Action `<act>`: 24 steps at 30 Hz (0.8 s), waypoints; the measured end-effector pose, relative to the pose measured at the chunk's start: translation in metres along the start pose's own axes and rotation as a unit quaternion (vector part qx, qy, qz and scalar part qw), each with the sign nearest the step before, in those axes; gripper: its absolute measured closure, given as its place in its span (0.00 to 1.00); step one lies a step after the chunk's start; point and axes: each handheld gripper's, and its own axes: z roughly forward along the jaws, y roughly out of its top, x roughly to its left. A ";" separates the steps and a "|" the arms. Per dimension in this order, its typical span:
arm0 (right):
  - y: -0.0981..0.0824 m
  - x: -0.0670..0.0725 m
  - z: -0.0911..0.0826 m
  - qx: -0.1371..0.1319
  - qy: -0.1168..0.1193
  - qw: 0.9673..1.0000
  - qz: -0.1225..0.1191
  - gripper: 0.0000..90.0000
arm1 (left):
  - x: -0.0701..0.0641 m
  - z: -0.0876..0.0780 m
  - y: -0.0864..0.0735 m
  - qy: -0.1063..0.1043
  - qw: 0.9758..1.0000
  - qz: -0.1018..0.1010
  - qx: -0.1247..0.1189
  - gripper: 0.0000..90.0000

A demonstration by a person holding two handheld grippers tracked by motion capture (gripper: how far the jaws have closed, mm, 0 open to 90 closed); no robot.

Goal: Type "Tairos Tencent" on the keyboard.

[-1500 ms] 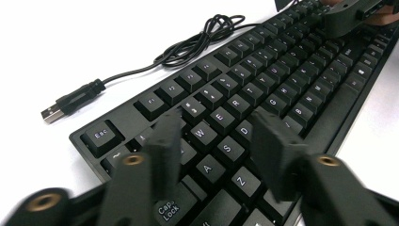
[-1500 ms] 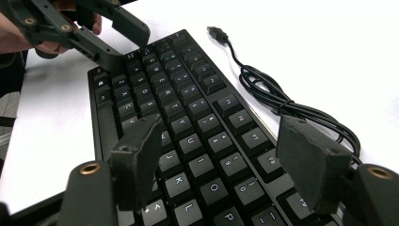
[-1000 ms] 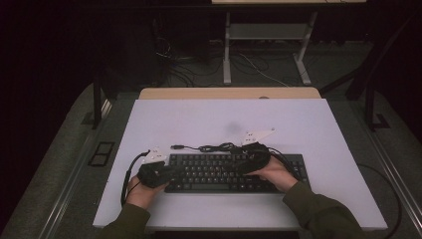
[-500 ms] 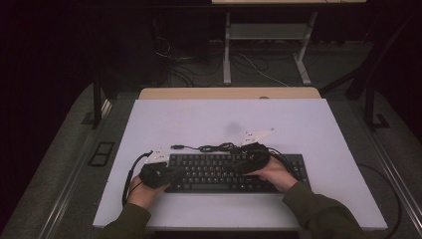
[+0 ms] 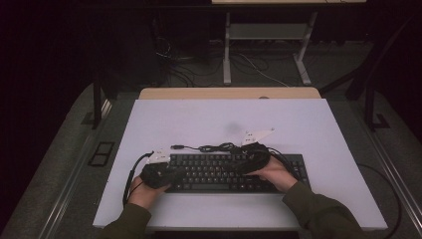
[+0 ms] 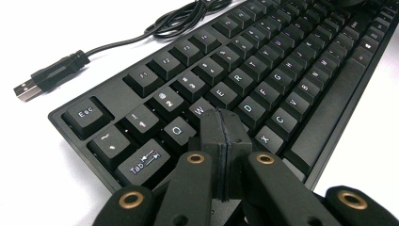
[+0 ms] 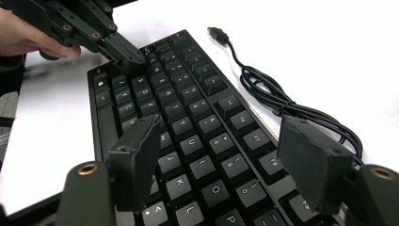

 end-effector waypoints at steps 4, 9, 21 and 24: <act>0.000 0.000 0.000 0.000 0.000 1.000 0.000 0.34 | 0.000 0.000 0.000 0.000 1.000 0.001 0.000 0.98; 0.000 0.000 0.000 -0.001 -0.001 1.000 0.001 0.34 | -0.001 -0.003 0.002 0.001 1.000 0.001 -0.008 0.98; 0.000 -0.001 -0.001 -0.002 -0.001 1.000 0.000 0.34 | -0.004 -0.008 0.006 -0.003 1.000 0.003 -0.028 0.98; 0.000 0.000 -0.001 -0.002 -0.001 1.000 0.000 0.34 | -0.004 -0.010 0.007 -0.003 0.999 -0.001 -0.032 0.93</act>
